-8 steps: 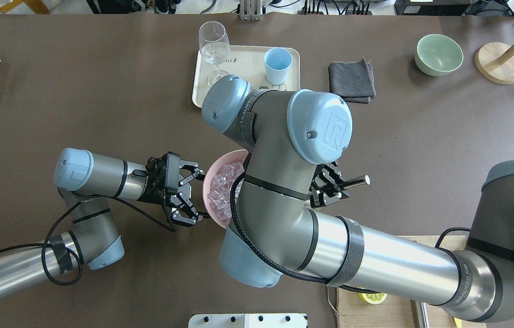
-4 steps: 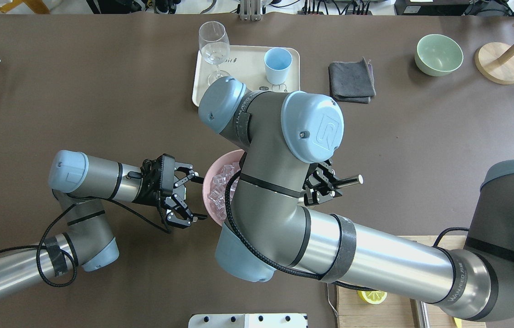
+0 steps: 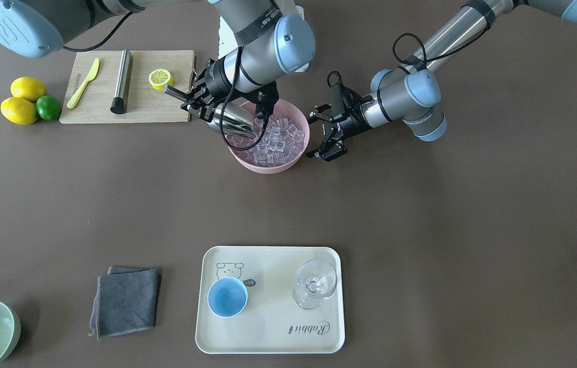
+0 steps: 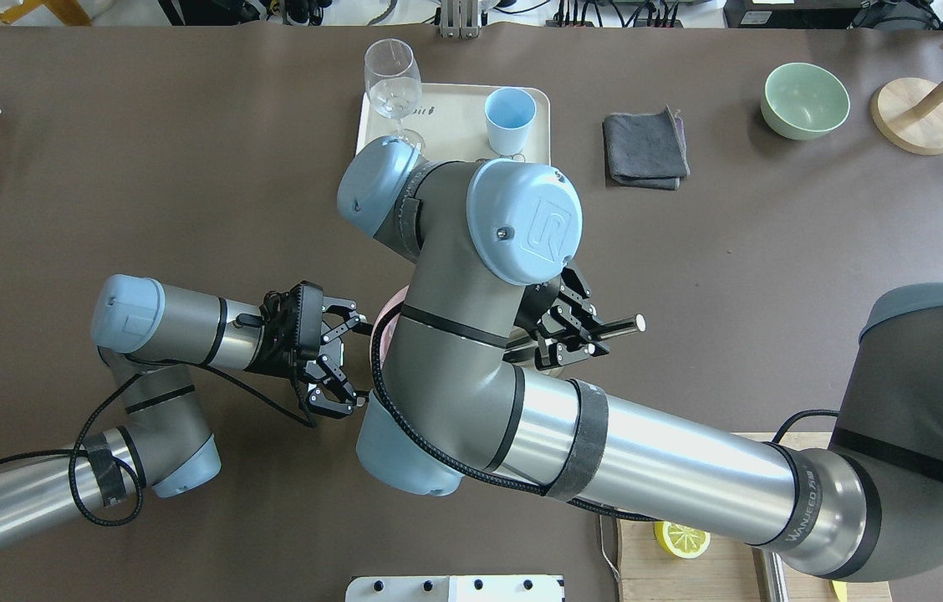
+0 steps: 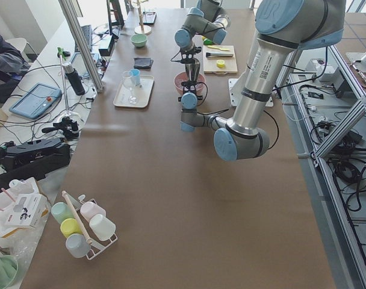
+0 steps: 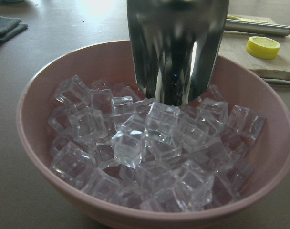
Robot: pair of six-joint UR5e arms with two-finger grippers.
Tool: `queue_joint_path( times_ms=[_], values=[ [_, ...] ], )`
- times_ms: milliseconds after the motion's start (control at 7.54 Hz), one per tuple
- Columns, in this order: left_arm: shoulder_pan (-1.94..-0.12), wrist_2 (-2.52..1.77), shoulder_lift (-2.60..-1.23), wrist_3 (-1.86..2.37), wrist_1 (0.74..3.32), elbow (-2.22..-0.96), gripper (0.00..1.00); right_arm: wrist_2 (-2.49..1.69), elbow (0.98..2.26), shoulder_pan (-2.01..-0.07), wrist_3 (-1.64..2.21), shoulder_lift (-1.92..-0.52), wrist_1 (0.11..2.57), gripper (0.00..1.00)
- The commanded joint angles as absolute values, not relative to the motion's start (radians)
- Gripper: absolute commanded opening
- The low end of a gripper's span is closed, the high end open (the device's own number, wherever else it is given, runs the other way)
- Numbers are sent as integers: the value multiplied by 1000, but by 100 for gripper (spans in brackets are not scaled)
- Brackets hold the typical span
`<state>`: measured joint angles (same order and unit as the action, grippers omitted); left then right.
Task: Put ice in cup with scoop
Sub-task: 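Swing the scoop over the pink bowl and lower it into the ice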
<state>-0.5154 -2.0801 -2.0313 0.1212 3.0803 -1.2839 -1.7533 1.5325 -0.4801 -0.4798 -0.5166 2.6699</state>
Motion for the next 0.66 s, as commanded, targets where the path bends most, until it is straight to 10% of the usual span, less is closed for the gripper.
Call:
queue_joint_path(
  times_ms=[0,531],
  values=[
    [-515,-2079,-2033,121,3080,-1284,98,-1753,1439,-480,-479,-473,2632,0],
    [-514,-2079,-2034,121,3079,-1282,98,-1770,1469,-480,-424,-500,2525,0]
  ],
)
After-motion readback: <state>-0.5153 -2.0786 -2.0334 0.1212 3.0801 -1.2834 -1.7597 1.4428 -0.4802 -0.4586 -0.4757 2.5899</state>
